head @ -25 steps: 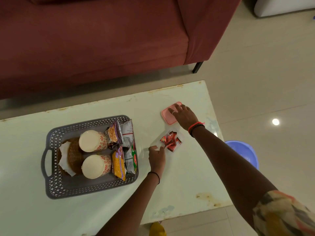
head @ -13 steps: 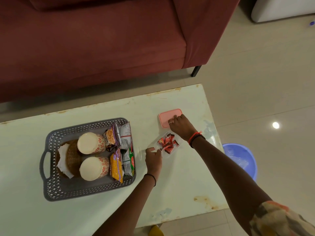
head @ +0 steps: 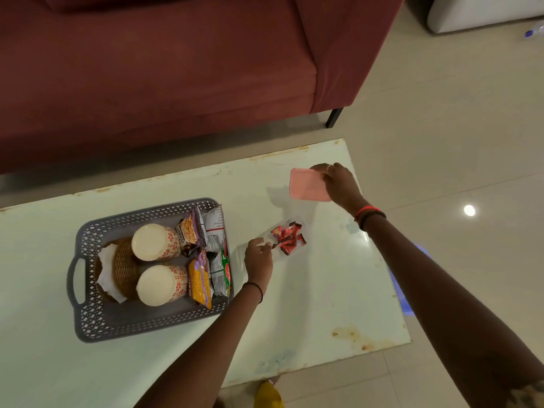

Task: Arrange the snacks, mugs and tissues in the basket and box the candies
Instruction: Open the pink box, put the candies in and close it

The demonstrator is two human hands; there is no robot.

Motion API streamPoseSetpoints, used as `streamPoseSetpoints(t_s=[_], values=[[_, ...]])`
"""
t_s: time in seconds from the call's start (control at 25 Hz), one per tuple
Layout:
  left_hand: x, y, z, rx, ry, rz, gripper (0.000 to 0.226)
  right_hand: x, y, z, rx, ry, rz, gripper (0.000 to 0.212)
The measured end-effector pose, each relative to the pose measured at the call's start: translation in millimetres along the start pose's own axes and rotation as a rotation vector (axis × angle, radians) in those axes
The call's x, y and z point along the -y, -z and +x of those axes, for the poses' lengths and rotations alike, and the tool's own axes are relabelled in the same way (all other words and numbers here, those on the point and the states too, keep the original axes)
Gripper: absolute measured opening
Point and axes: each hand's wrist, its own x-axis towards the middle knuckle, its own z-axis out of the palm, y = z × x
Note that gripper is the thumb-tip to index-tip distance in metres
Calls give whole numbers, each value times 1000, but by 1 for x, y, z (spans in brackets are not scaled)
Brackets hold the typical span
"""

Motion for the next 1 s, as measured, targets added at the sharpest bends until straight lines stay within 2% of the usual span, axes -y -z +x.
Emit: streamPoseSetpoints(t_s=[0.12, 0.2, 0.28, 0.52, 0.84, 0.92, 1.0], values=[[-5, 4, 8, 44, -6, 13, 32, -10, 8, -7, 194, -127, 395, 26], [-5, 5, 9, 59, 46, -83, 28, -10, 0, -16, 353, -126, 347, 21], [-6, 5, 8, 61, 84, -171, 22, -9, -15, -22, 403, -121, 255, 20], [1, 5, 6, 113, -16, -73, 25, 7, -55, -36, 232, -161, 235, 17], [4, 3, 14, 65, -84, 9, 25, 16, -73, -53, 175, -127, 172, 21], [4, 2, 13, 55, -85, -4, 33, 14, -72, -56, 133, -201, 189, 28], [3, 4, 5, 44, -159, 48, 49, 7, -71, -59, 98, -292, 210, 31]])
